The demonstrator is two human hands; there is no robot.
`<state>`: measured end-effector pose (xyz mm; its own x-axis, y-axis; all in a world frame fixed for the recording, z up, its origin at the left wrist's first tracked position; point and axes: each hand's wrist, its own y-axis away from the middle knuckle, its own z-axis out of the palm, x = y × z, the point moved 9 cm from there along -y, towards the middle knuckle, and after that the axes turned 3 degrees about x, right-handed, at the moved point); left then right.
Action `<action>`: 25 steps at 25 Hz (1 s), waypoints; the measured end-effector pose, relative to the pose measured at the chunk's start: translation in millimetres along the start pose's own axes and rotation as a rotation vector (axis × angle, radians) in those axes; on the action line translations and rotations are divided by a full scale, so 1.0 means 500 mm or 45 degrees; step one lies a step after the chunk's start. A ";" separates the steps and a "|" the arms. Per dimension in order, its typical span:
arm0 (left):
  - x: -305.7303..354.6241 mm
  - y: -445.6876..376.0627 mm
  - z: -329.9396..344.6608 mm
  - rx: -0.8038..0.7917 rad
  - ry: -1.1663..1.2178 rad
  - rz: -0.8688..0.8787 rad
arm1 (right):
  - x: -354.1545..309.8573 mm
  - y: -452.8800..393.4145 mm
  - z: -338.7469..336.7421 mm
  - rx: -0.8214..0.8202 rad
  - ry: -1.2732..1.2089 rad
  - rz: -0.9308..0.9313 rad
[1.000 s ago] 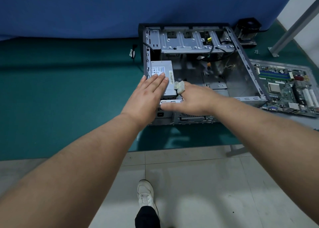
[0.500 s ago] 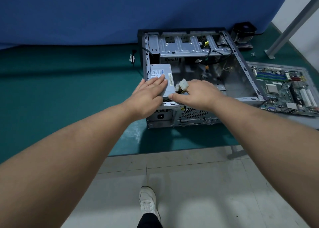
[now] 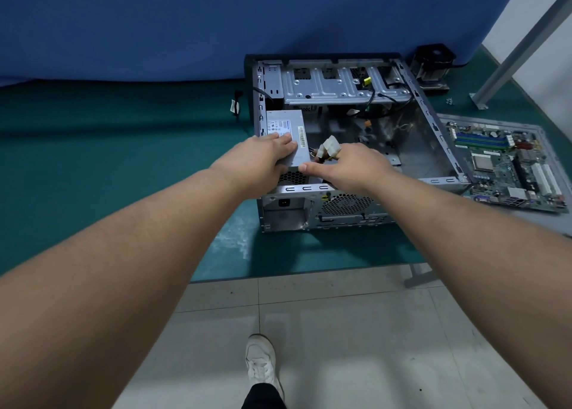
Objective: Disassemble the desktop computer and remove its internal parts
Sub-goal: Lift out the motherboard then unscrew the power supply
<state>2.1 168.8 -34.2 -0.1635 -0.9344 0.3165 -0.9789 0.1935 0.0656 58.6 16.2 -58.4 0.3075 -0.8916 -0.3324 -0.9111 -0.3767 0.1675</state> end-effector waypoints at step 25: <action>-0.003 0.035 0.039 0.176 0.299 -0.238 | 0.012 0.018 -0.016 -0.063 -0.188 0.144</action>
<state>-17.3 167.7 -51.7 0.0377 -0.8523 0.5217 -0.9993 -0.0323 0.0195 54.3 5.3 -51.6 0.1566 -0.8837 -0.4410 -0.9218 -0.2911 0.2560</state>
